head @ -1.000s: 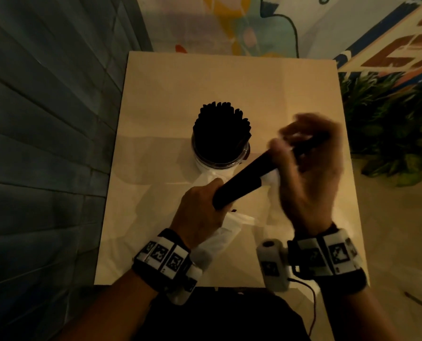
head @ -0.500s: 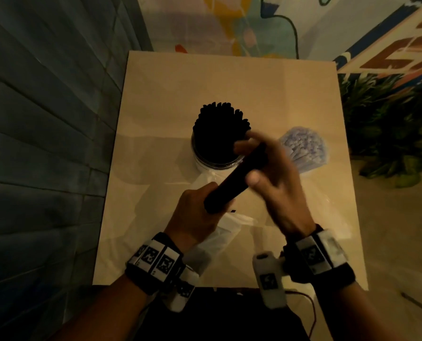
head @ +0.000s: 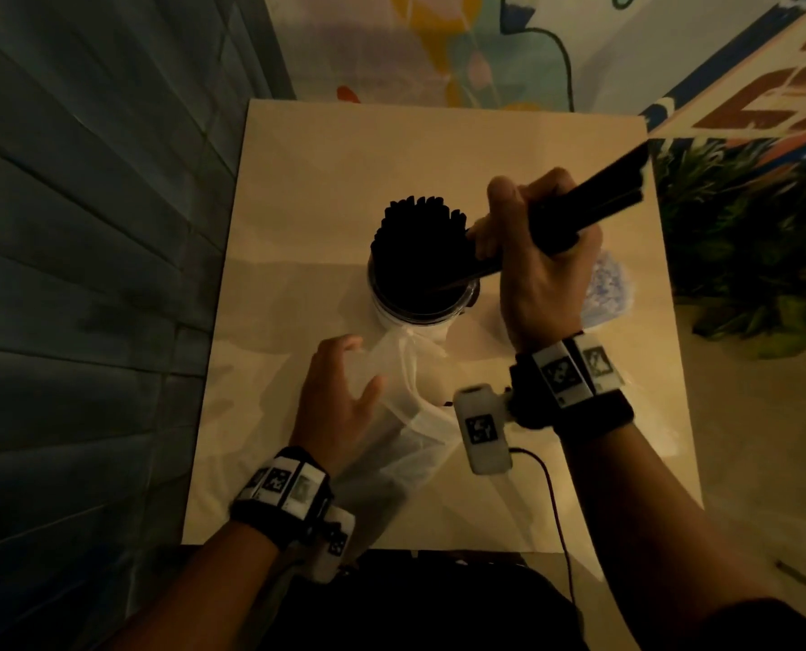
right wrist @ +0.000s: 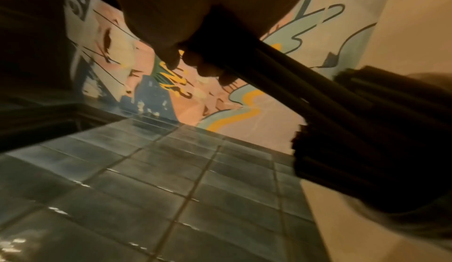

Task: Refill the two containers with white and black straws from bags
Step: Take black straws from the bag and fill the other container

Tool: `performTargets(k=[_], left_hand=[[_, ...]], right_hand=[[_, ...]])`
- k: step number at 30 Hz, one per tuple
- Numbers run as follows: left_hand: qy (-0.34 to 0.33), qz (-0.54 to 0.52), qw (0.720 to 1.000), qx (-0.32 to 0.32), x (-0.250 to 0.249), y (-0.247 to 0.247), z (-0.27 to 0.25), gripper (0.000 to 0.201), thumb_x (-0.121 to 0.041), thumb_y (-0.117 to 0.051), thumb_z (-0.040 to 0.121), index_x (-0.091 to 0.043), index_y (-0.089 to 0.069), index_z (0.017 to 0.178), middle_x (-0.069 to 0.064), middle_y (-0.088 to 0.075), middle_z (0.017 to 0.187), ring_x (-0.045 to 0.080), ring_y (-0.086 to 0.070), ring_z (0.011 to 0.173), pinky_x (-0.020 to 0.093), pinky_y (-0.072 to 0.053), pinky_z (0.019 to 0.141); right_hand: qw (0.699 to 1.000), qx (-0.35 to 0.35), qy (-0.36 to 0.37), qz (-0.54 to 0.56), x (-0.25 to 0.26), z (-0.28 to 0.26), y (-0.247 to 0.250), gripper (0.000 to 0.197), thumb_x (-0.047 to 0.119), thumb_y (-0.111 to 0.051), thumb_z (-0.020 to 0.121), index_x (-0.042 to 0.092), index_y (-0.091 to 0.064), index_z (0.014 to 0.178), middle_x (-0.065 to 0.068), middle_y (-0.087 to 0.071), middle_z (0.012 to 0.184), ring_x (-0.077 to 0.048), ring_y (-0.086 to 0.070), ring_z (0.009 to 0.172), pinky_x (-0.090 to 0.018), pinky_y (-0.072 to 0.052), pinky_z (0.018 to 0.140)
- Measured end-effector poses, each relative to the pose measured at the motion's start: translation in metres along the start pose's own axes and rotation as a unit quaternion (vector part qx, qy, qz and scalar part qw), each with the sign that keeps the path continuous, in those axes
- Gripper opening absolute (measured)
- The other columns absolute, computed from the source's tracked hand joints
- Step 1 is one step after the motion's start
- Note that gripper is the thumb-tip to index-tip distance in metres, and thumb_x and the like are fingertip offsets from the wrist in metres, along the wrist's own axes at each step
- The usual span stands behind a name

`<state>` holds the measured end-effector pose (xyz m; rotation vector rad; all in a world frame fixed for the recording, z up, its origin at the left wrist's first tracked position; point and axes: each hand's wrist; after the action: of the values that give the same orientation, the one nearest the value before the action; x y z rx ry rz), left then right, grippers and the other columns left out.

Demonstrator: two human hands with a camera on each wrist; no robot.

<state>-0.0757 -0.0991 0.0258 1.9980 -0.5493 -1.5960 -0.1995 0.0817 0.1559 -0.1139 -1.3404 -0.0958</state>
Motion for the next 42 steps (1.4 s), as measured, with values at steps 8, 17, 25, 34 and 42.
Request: performTargets(k=[8, 17, 25, 34, 42], left_hand=[[0.172, 0.020, 0.984, 0.043, 0.067, 0.000, -0.032, 0.068, -0.056, -0.067, 0.081, -0.020, -0.044, 0.134, 0.002, -0.045, 0.135, 0.021, -0.046, 0.123, 0.044, -0.043, 0.103], [0.188, 0.005, 0.979, 0.073, 0.075, -0.012, -0.036, 0.070, -0.057, -0.068, 0.079, -0.018, -0.046, 0.133, 0.002, -0.048, 0.133, 0.021, -0.048, 0.121, 0.047, -0.042, 0.105], [0.178, 0.016, 0.970, 0.168, 0.073, -0.010, -0.032, 0.084, -0.073, -0.064, 0.072, -0.026, -0.042, 0.138, -0.001, -0.051, 0.137, 0.022, -0.051, 0.123, 0.045, -0.041, 0.105], [0.208, 0.037, 0.953, 0.219, 0.069, -0.007, -0.032, 0.092, -0.071, -0.071, 0.068, -0.030, -0.036, 0.142, -0.002, -0.050, 0.140, 0.025, -0.050, 0.126, 0.048, -0.038, 0.108], [0.149, 0.110, 0.932, 0.312, 0.054, -0.007, -0.020, 0.104, -0.074, -0.075, 0.058, -0.030, -0.031, 0.142, -0.005, -0.048, 0.138, 0.023, -0.051, 0.122, 0.048, -0.040, 0.104]], right_hand=[[0.998, 0.014, -0.017, -0.055, -0.027, 0.011, -0.023, 0.023, 0.010, -0.068, 0.094, 0.007, -0.053, 0.075, -0.028, -0.059, 0.065, -0.036, -0.058, 0.058, -0.031, -0.049, 0.055], [0.999, -0.027, 0.022, -0.008, -0.016, 0.012, -0.009, 0.027, 0.011, -0.061, 0.097, 0.017, -0.050, 0.073, -0.020, -0.055, 0.057, -0.034, -0.053, 0.047, -0.034, -0.045, 0.048], [0.992, 0.034, -0.104, -0.055, -0.075, 0.004, -0.027, 0.021, 0.014, -0.070, 0.092, 0.004, -0.055, 0.080, -0.012, -0.060, 0.069, -0.016, -0.058, 0.060, -0.027, -0.050, 0.059], [0.991, 0.000, 0.033, -0.132, -0.062, 0.004, -0.016, 0.047, 0.023, -0.069, 0.092, 0.005, -0.046, 0.129, -0.008, -0.063, 0.111, -0.016, -0.065, 0.100, -0.031, -0.055, 0.084], [0.859, 0.248, 0.047, -0.445, -0.107, -0.014, -0.008, 0.064, 0.050, -0.020, 0.104, 0.013, -0.029, 0.155, -0.004, -0.022, 0.165, -0.020, -0.005, 0.155, -0.043, -0.003, 0.126]])
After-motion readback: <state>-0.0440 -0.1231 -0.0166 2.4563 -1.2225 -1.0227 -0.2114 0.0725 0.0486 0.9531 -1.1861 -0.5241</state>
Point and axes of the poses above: each hand's wrist, its own z-axis towards the middle knuckle, its own y-axis out of the back of the hand, x = y × z
